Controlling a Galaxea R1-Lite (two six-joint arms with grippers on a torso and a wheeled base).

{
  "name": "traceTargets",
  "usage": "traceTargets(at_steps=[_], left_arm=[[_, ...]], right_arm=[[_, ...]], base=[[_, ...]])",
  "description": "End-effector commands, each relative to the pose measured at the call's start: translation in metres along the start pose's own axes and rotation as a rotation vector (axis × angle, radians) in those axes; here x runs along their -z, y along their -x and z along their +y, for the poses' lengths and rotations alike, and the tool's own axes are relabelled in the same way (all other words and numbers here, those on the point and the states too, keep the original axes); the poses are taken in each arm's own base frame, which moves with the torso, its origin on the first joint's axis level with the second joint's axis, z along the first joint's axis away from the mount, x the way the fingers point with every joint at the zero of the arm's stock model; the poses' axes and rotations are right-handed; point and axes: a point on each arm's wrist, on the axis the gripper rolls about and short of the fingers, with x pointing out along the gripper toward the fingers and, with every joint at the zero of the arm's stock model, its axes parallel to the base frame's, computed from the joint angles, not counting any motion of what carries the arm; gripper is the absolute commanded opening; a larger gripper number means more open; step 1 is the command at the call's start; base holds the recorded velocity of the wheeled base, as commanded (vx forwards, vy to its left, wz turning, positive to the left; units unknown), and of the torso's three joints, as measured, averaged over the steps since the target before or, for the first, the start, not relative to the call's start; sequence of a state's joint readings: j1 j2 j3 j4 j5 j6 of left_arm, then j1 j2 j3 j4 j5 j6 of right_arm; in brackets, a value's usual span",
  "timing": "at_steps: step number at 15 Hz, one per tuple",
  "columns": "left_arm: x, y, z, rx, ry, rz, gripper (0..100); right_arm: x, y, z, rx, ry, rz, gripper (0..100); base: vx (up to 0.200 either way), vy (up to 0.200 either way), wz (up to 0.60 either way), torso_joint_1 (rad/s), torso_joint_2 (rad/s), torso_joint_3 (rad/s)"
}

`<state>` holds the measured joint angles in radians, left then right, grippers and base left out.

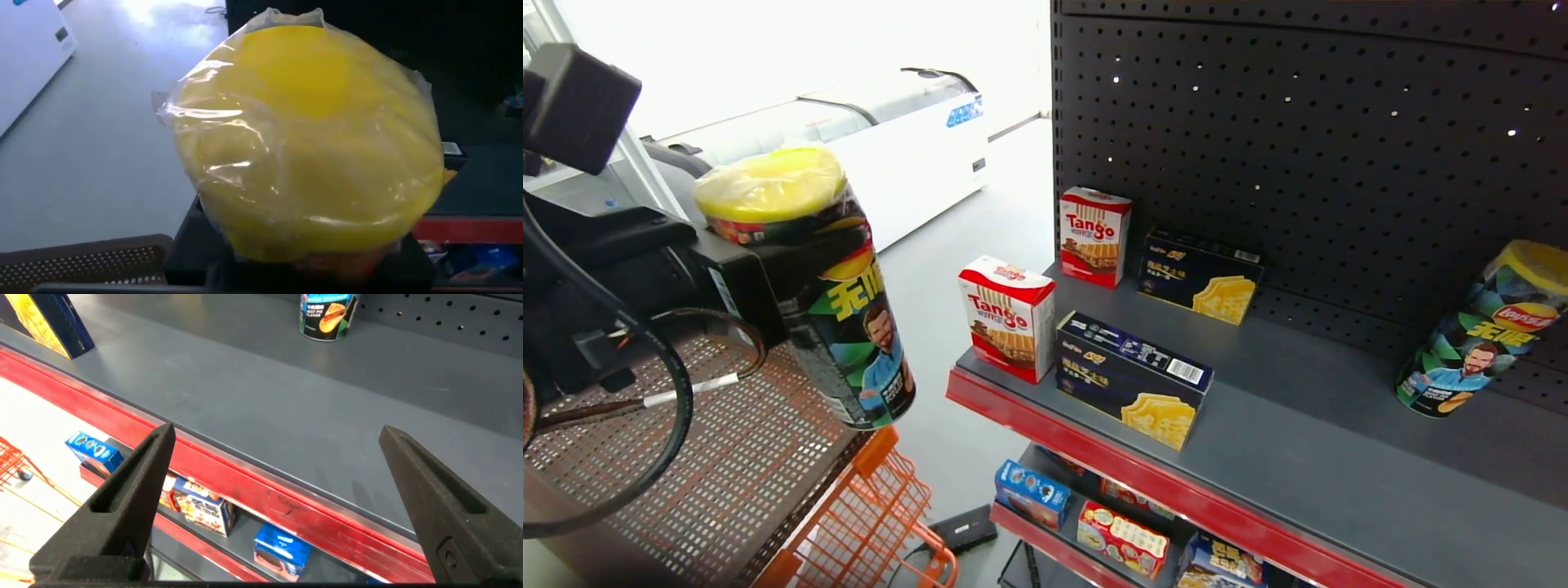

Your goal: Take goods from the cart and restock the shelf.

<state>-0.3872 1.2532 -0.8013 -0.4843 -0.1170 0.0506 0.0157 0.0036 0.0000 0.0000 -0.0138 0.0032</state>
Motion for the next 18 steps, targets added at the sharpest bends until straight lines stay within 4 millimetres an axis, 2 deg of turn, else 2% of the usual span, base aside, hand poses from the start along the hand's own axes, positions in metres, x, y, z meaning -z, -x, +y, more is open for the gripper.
traceTargets(at_steps=[1, 5, 8, 12, 18], left_arm=[[-0.001, 0.003, -0.007, 0.034, -0.001, -0.005, 0], [-0.01, 0.003, -0.009, 0.089, -0.011, -0.04, 0], [0.004, 0.003, -0.011, 0.132, -0.008, -0.001, 0], [0.005, -0.006, -0.016, 0.193, -0.006, 0.007, 0], [-0.012, -0.019, -0.022, 0.284, -0.011, -0.045, 0]], right_arm=[[0.0, 0.0, 0.0, -0.001, 0.0, 0.001, 100], [0.0, 0.0, 0.0, 0.0, 0.0, -0.001, 100], [0.0, 0.0, 0.0, 0.0, 0.0, 0.001, 100], [0.0, 0.0, 0.0, 0.0, 0.0, 0.001, 100], [0.0, 0.0, 0.0, -0.004, 0.005, 0.001, 100]], base=[[0.0, 0.0, 0.0, 0.0, 0.0, 0.0], [0.0, 0.0, 0.0, 0.0, 0.0, 0.0], [0.0, 0.0, 0.0, 0.0, 0.0, 0.0], [0.0, 0.0, 0.0, 0.0, 0.0, 0.0], [0.0, 0.0, 0.0, 0.0, 0.0, 0.0]])
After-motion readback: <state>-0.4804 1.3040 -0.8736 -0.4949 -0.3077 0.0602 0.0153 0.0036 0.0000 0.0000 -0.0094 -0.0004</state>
